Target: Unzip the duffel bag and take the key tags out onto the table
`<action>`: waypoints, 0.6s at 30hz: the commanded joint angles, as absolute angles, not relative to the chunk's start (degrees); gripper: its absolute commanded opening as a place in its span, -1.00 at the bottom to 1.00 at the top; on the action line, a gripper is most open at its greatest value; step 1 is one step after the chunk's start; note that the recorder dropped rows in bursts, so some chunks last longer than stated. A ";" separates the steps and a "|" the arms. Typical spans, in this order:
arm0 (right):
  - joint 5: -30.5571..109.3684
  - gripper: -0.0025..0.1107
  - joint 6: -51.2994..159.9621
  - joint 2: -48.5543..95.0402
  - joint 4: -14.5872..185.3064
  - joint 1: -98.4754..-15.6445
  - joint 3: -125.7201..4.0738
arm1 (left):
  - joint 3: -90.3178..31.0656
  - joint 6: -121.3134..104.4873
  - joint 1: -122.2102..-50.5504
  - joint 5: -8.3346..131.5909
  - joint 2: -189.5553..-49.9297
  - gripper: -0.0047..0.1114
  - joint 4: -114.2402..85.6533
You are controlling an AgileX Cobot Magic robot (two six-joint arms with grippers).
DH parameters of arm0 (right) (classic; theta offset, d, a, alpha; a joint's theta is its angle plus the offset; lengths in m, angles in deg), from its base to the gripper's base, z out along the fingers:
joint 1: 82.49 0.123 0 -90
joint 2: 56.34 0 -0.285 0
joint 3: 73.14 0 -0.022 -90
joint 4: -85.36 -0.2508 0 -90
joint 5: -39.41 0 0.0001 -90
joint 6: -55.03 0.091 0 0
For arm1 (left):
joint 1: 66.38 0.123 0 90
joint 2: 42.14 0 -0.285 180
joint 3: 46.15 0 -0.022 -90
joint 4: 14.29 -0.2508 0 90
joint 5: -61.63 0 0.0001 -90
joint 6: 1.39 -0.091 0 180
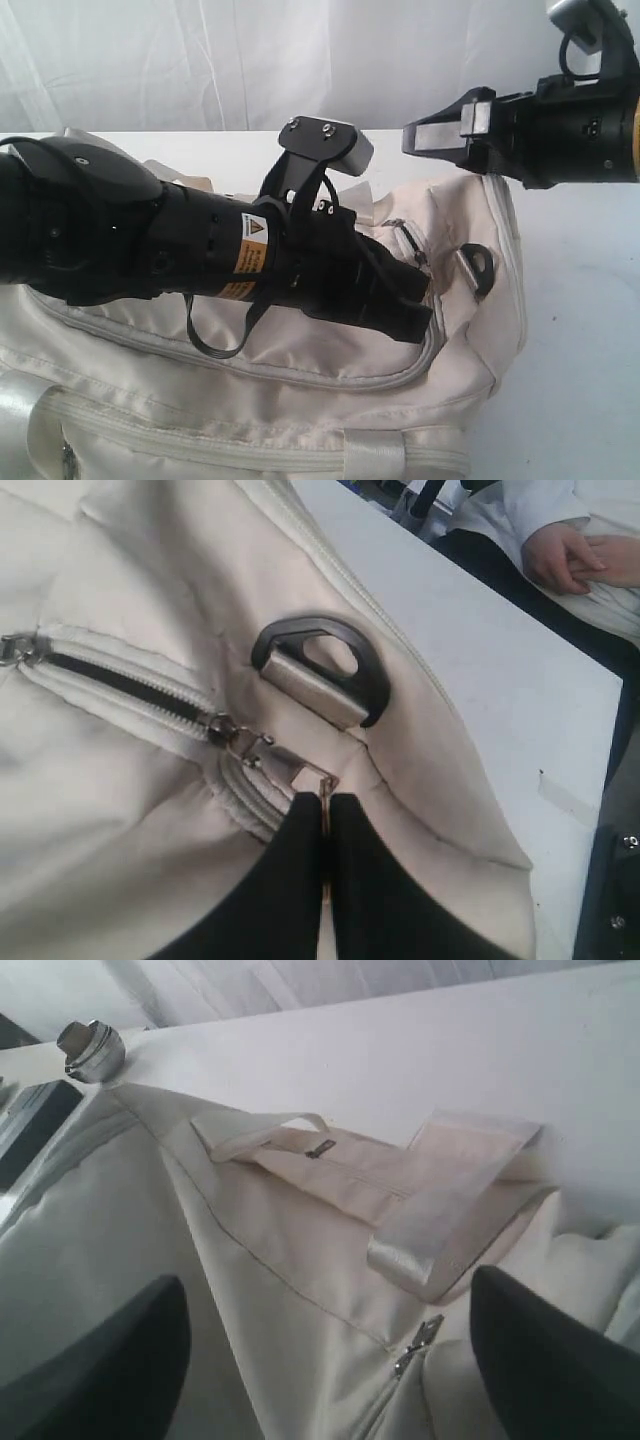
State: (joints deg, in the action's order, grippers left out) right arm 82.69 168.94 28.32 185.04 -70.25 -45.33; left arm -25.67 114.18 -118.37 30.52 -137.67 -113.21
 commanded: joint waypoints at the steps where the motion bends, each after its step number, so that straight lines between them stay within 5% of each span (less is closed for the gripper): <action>1: 84.99 0.30 168.38 31.18 185.31 -70.51 -45.61 | -25.37 114.02 -119.03 29.11 -136.53 -0.92 -114.24; 18: 78.90 0.14 161.43 35.93 185.31 -70.51 -45.50 | -30.16 114.02 -119.03 35.79 -136.53 -0.92 -114.24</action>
State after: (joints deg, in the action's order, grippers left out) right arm 82.36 163.55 35.72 185.12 -70.25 -45.41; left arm -29.68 114.18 -118.40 35.23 -137.51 -113.32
